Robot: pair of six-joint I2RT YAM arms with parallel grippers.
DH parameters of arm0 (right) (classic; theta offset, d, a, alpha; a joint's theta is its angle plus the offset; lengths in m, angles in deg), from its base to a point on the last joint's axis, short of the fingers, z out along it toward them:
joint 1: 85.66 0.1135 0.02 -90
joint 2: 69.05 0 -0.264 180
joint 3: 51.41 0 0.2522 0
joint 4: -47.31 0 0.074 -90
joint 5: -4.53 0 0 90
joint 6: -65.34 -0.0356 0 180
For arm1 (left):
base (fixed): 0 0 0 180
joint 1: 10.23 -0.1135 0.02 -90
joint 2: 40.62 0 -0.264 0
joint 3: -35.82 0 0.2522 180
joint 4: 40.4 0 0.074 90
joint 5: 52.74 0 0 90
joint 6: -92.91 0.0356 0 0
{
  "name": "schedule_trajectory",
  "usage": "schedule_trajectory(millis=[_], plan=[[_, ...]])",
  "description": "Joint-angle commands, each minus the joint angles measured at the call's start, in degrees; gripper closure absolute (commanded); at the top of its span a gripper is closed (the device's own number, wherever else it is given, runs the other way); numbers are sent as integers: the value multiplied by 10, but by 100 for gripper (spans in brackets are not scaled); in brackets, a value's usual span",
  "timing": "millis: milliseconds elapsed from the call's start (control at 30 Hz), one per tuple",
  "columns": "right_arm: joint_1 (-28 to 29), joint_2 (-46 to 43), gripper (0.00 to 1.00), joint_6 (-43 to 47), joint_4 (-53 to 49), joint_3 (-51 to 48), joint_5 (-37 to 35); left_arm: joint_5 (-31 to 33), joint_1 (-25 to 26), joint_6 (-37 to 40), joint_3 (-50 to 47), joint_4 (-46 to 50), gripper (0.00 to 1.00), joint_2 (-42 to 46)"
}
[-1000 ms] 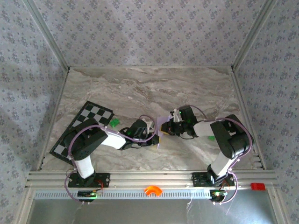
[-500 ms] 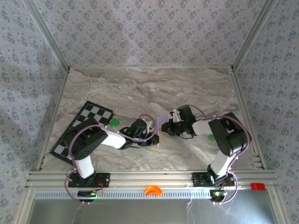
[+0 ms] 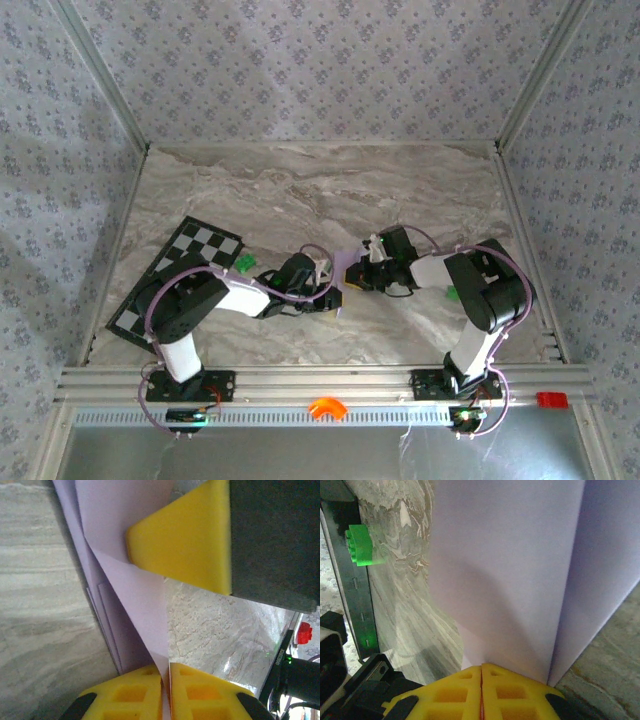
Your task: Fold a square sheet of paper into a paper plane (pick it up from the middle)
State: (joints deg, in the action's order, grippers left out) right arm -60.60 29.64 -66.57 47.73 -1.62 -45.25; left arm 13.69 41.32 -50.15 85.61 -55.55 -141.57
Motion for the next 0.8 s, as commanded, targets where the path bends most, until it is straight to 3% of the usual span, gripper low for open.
schedule_trajectory(millis=[0, 500, 667, 767], plan=[[0, 26, 91, 20, -75, -6, -66, 19, 4, 30, -15, 140, 86, 1], [7, 41, 92, 21, -101, 2, -88, -11, 22, 65, -12, 162, 92, 27], [6, 42, 92, 19, -102, 1, -94, -22, 24, 73, -15, 168, 90, 41], [7, 43, 92, 19, -102, 1, -94, 0, 24, 69, -22, 183, 82, 75]])
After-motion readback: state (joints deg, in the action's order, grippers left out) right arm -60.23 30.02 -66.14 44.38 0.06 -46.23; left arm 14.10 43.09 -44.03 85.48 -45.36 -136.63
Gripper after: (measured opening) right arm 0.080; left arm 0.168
